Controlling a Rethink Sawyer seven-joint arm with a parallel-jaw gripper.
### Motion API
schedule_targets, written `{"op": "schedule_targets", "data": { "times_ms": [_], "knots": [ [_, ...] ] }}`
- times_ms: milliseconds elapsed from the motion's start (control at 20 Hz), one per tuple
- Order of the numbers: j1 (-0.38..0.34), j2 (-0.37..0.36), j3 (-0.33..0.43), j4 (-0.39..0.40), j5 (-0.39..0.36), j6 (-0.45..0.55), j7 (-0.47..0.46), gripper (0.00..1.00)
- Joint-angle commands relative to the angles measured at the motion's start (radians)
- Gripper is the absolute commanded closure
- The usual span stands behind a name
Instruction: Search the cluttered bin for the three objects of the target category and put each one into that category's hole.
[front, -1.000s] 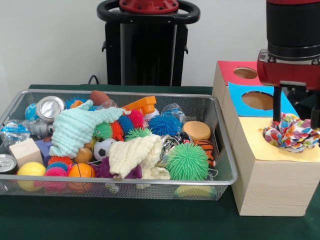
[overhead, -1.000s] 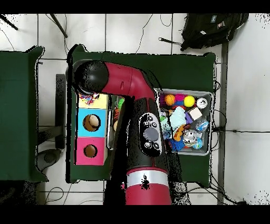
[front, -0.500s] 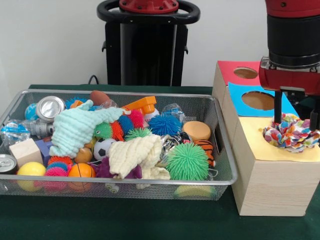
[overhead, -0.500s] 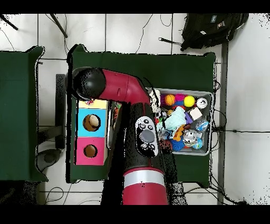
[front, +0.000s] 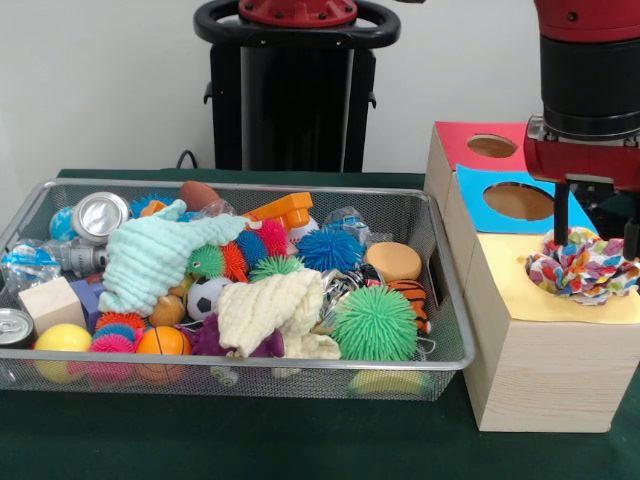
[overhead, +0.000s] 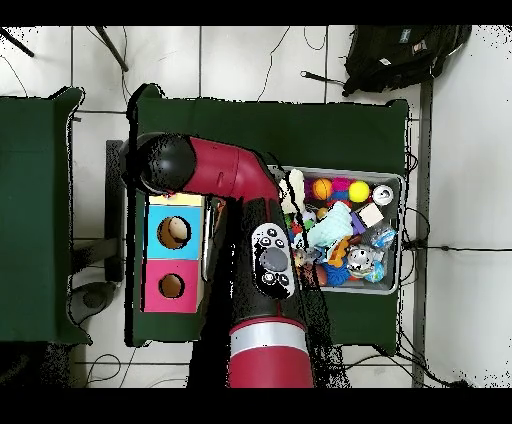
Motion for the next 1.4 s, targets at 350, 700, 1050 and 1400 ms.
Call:
{"op": "schedule_targets", "data": {
  "times_ms": [350, 700, 1050, 1400],
  "knots": [
    [0.007, 0.038, 0.077, 0.154, -0.011, -0.136, 0.090, 0.00],
    [0.007, 0.050, 0.077, 0.158, -0.016, -0.160, 0.083, 0.00],
    [0.006, 0.078, 0.080, 0.160, -0.027, -0.202, 0.080, 0.00],
    [-0.021, 0.065, 0.107, 0.194, -0.024, -0.273, 0.075, 1.00]
  ]
}}
